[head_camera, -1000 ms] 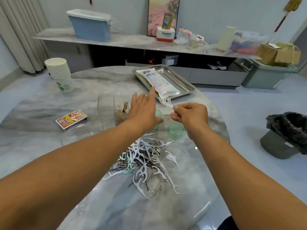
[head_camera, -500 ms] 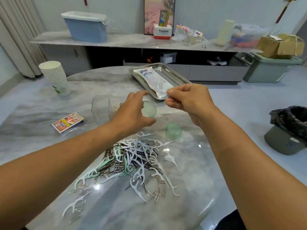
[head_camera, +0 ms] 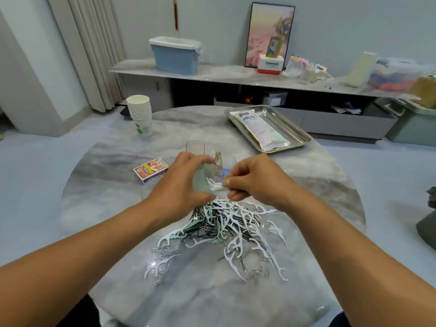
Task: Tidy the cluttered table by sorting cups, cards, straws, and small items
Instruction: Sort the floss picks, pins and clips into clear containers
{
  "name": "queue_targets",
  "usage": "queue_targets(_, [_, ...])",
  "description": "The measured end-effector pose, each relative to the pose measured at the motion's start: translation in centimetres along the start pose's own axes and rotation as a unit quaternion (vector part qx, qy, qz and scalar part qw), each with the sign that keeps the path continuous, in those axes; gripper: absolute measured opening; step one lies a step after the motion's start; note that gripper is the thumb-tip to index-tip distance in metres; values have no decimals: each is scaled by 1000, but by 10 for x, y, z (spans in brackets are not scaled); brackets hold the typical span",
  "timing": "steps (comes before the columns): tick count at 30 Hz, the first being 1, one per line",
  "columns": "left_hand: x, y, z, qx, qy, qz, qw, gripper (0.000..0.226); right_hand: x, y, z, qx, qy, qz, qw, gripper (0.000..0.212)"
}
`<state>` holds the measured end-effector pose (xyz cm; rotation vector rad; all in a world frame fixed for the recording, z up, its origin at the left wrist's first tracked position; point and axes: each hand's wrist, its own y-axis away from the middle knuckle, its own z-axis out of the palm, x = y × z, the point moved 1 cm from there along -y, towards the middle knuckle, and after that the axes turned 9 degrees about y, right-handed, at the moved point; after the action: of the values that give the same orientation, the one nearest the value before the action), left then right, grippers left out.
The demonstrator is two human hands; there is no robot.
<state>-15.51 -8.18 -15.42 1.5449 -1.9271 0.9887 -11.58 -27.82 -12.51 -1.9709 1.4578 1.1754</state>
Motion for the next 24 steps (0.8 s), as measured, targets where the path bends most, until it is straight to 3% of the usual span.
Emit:
queue_targets(5, [-7, 4, 6, -20, -1, 15, 1000, 71, -4, -7, 27, 28, 94, -33, 995, 3])
queue_targets(10, [-15, 4, -1, 2, 34, -19, 999, 68, -8, -4, 32, 47, 69, -49, 995, 21])
queue_targets(14, [-17, 7, -7, 6, 10, -24, 1000, 72, 2, -1, 15, 113, 59, 24, 992, 23])
queue_targets(17, [-20, 11, -9, -14, -5, -48, 999, 73, 23, 2, 3, 68, 196, 106, 972, 19])
queue_targets(21, [-25, 12, -7, -33, -18, -67, 997, 73, 49, 8, 17, -39, 325, 180, 928, 44])
queue_targets(24, [-25, 9, -6, -38, -14, -86, 995, 93, 56, 5, 35, -4, 320, 178, 930, 77])
